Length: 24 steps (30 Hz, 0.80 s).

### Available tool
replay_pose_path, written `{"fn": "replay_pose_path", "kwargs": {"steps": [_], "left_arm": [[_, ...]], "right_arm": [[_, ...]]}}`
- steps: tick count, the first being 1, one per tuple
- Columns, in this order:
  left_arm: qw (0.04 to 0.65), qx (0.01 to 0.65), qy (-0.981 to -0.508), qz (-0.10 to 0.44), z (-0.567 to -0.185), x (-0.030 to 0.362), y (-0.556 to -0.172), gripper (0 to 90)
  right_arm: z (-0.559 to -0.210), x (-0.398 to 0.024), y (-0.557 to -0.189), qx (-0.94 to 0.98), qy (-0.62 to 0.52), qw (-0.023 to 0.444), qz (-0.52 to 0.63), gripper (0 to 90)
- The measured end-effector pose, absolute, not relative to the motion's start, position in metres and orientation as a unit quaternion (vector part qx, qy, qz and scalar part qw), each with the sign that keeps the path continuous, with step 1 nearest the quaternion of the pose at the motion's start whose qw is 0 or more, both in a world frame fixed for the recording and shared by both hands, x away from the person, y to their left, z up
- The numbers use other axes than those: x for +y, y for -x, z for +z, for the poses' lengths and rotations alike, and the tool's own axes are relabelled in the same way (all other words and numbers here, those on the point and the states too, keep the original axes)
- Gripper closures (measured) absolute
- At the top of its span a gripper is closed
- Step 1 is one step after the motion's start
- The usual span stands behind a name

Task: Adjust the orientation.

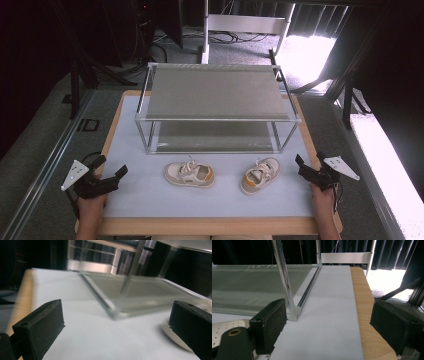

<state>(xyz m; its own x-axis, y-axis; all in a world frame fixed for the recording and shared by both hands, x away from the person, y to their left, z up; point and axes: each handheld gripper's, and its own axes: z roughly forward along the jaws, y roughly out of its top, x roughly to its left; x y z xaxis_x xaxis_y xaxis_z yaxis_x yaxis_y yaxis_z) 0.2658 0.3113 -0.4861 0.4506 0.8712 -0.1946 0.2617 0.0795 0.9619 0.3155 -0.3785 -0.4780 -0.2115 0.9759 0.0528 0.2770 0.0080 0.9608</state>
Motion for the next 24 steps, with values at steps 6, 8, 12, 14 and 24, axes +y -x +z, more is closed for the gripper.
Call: {"fn": "replay_pose_path", "kwargs": {"steps": [6, 8, 12, 14, 24], "left_arm": [[0.568, 0.425, -0.67, 0.219, -0.48, 0.314, -0.267, 0.0], [0.555, 0.421, -0.688, 0.203, -0.476, 0.313, -0.267, 0.0], [0.513, 0.402, -0.734, 0.188, -0.468, 0.308, -0.268, 0.0], [0.495, 0.393, -0.754, 0.181, -0.464, 0.306, -0.269, 0.0], [0.423, 0.348, -0.821, 0.161, -0.445, 0.291, -0.271, 0.0]], "right_arm": [[-0.478, -0.378, -0.316, 0.613, -0.512, 0.362, 0.482, 13.3], [-0.478, -0.378, -0.316, 0.613, -0.511, 0.362, 0.481, 13.3], [-0.478, -0.378, -0.316, 0.614, -0.511, 0.362, 0.481, 13.3], [-0.478, -0.378, -0.316, 0.614, -0.511, 0.362, 0.481, 13.3], [-0.478, -0.378, -0.316, 0.614, -0.51, 0.361, 0.482, 13.3]]}}
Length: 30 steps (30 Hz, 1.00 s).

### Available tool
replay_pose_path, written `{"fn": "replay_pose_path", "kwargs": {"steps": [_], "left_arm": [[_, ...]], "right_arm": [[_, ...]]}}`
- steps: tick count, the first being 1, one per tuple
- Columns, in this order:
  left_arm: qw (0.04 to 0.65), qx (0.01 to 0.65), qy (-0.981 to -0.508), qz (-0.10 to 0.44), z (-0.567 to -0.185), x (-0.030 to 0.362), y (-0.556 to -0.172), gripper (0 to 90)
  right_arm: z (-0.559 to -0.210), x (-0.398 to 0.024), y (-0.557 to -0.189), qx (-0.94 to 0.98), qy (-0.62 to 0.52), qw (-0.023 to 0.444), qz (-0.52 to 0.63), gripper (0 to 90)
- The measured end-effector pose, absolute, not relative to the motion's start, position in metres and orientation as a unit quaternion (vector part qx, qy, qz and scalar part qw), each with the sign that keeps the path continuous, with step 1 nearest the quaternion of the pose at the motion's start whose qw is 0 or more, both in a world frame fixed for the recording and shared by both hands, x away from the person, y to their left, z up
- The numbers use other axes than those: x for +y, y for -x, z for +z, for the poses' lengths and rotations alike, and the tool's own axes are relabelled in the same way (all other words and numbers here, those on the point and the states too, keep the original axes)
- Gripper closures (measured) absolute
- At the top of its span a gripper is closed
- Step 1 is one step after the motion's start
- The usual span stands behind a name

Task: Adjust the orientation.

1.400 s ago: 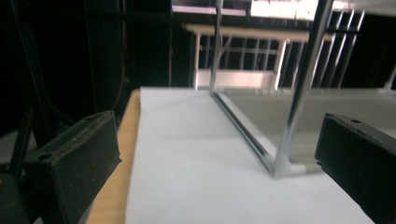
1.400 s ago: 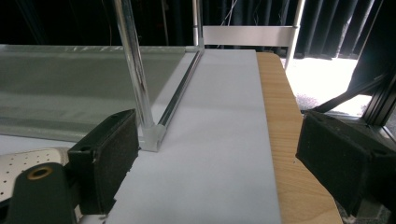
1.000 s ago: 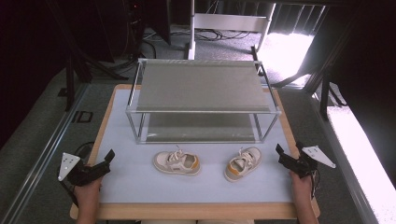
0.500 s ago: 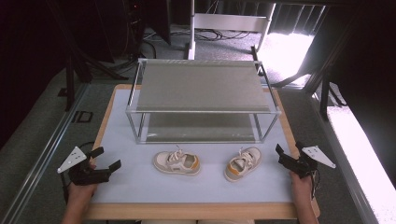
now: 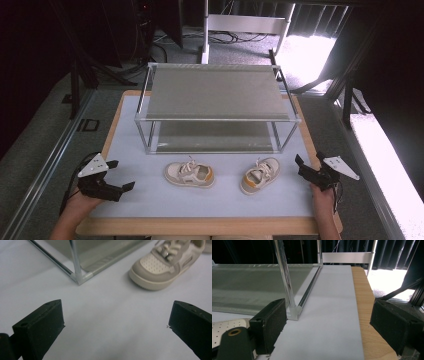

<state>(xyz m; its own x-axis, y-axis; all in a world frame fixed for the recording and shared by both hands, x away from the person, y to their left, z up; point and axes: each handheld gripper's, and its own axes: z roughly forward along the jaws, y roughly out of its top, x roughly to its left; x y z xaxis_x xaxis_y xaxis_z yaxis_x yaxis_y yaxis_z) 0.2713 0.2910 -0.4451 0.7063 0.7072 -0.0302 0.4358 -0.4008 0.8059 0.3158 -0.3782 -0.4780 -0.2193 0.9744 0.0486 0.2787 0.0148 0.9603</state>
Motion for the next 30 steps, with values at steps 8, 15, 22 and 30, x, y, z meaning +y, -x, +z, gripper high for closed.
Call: {"fn": "replay_pose_path", "kwargs": {"steps": [8, 15, 22, 30], "left_arm": [[0.354, 0.319, -0.867, 0.145, -0.432, 0.282, -0.275, 0.0], [0.291, 0.301, -0.898, 0.136, -0.422, 0.279, -0.277, 0.0], [0.243, 0.291, -0.916, 0.129, -0.419, 0.276, -0.277, 0.0], [0.177, 0.274, -0.937, 0.122, -0.415, 0.266, -0.278, 1.3]], "right_arm": [[-0.478, -0.378, -0.316, 0.614, -0.51, 0.36, 0.483, 13.4], [-0.478, -0.379, -0.316, 0.614, -0.51, 0.36, 0.483, 13.4], [-0.478, -0.379, -0.316, 0.614, -0.51, 0.36, 0.482, 13.4], [-0.478, -0.379, -0.316, 0.613, -0.512, 0.36, 0.483, 13.4]]}}
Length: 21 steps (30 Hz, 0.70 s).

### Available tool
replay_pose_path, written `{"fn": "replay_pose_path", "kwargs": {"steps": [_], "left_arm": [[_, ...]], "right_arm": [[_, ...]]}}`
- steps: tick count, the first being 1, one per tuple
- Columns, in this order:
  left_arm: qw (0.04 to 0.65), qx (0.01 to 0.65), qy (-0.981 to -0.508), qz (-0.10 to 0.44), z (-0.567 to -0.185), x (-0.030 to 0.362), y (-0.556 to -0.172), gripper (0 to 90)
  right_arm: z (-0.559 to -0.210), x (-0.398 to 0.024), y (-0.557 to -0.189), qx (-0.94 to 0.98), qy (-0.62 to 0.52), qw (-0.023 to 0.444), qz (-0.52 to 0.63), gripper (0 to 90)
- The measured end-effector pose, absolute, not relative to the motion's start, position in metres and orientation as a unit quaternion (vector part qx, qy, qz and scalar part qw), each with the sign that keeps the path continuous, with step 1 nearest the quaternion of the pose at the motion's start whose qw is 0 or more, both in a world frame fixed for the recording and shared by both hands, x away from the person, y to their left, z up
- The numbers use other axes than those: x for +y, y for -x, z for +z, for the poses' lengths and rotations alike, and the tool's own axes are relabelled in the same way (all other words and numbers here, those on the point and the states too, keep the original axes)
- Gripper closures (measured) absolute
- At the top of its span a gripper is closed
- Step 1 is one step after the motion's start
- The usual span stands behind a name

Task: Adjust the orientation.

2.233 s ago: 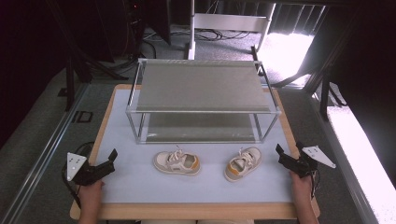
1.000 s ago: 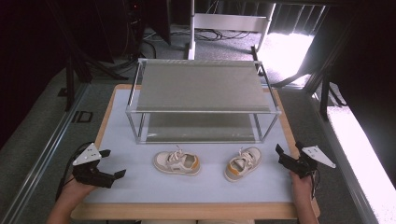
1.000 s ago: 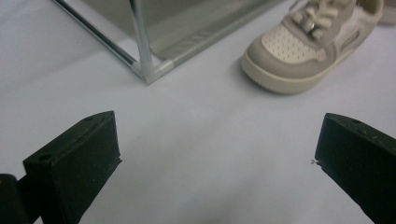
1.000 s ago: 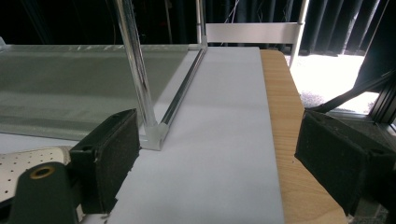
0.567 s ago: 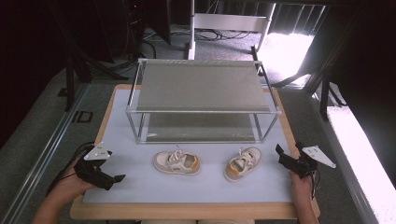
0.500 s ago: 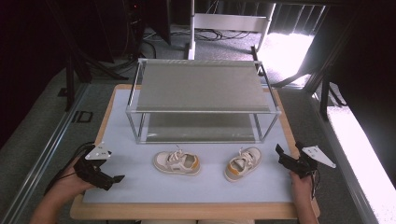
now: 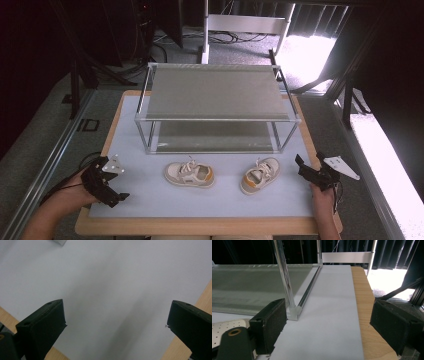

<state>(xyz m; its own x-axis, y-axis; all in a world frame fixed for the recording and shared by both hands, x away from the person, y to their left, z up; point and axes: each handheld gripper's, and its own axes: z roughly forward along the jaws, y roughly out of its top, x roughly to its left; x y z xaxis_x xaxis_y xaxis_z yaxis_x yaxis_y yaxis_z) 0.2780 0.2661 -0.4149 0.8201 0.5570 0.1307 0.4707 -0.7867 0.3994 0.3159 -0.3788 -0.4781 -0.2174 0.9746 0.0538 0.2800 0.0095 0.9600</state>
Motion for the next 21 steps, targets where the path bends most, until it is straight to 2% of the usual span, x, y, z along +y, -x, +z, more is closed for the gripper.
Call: {"fn": "replay_pose_path", "kwargs": {"steps": [3, 11, 21], "left_arm": [[0.132, 0.263, -0.948, 0.123, -0.412, 0.258, -0.28, 1.3], [0.119, 0.278, -0.948, 0.097, -0.403, 0.244, -0.285, 1.3], [0.122, 0.259, -0.955, 0.081, -0.4, 0.222, -0.288, 1.4]], "right_arm": [[-0.478, -0.379, -0.316, 0.613, -0.512, 0.359, 0.482, 13.4], [-0.478, -0.379, -0.316, 0.613, -0.512, 0.358, 0.484, 13.4], [-0.478, -0.379, -0.316, 0.613, -0.513, 0.357, 0.484, 13.4]]}}
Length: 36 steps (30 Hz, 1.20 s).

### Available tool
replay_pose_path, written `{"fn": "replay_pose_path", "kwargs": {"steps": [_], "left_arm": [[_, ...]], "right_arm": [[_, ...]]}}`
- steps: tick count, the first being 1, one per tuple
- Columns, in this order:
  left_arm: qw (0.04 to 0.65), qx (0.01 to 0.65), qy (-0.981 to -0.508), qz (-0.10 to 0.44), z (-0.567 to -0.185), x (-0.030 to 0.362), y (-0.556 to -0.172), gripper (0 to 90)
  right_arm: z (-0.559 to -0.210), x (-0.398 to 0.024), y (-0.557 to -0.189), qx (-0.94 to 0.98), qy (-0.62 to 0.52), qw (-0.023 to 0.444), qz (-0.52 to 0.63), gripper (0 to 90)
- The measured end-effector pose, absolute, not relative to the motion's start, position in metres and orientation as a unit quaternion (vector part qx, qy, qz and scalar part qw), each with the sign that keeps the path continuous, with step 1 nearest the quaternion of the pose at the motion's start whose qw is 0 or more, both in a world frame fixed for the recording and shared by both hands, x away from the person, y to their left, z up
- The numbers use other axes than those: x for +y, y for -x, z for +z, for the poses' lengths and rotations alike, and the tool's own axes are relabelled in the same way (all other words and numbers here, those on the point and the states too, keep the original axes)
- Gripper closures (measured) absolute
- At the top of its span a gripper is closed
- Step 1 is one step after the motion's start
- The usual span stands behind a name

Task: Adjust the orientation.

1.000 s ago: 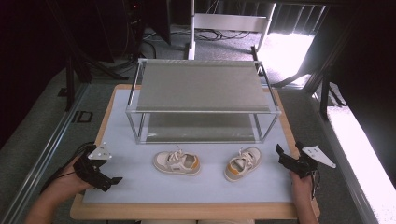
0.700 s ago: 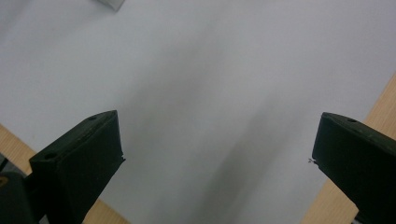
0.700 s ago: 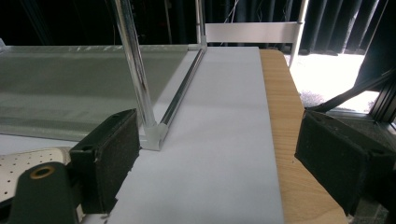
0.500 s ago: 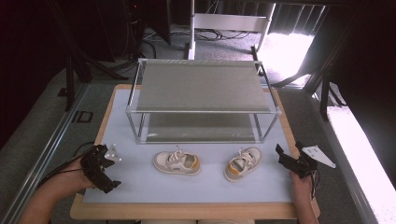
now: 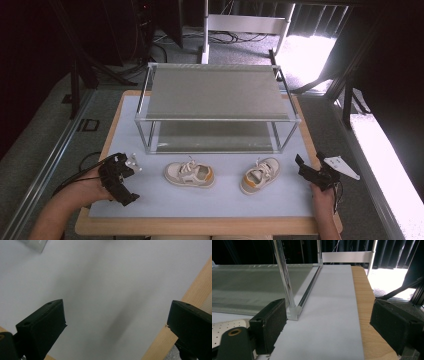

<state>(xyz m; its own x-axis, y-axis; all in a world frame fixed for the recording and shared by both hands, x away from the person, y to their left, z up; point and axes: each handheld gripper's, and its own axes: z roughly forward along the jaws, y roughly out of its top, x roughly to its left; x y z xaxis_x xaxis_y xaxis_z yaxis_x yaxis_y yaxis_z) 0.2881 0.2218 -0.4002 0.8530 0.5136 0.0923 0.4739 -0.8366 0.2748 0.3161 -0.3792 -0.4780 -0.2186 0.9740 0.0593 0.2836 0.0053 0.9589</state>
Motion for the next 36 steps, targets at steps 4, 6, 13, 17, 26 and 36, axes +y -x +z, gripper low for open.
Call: {"fn": "replay_pose_path", "kwargs": {"steps": [4, 6, 13, 17, 26, 36], "left_arm": [[0.13, 0.252, -0.956, 0.074, -0.396, 0.215, -0.289, 1.4], [0.131, 0.248, -0.957, 0.076, -0.395, 0.21, -0.289, 1.4], [0.134, 0.233, -0.961, 0.068, -0.39, 0.196, -0.291, 1.5], [0.139, 0.217, -0.964, 0.063, -0.384, 0.179, -0.293, 1.5], [0.135, 0.19, -0.971, 0.054, -0.377, 0.15, -0.298, 1.5], [0.146, 0.155, -0.976, 0.044, -0.368, 0.116, -0.301, 4.4]], "right_arm": [[-0.478, -0.379, -0.316, 0.613, -0.513, 0.357, 0.484, 13.4], [-0.478, -0.379, -0.316, 0.613, -0.513, 0.357, 0.484, 13.3], [-0.478, -0.379, -0.316, 0.612, -0.514, 0.356, 0.484, 13.4], [-0.478, -0.379, -0.316, 0.613, -0.513, 0.356, 0.484, 13.4], [-0.478, -0.379, -0.316, 0.614, -0.512, 0.356, 0.484, 13.4], [-0.478, -0.379, -0.317, 0.615, -0.511, 0.355, 0.483, 13.5]]}}
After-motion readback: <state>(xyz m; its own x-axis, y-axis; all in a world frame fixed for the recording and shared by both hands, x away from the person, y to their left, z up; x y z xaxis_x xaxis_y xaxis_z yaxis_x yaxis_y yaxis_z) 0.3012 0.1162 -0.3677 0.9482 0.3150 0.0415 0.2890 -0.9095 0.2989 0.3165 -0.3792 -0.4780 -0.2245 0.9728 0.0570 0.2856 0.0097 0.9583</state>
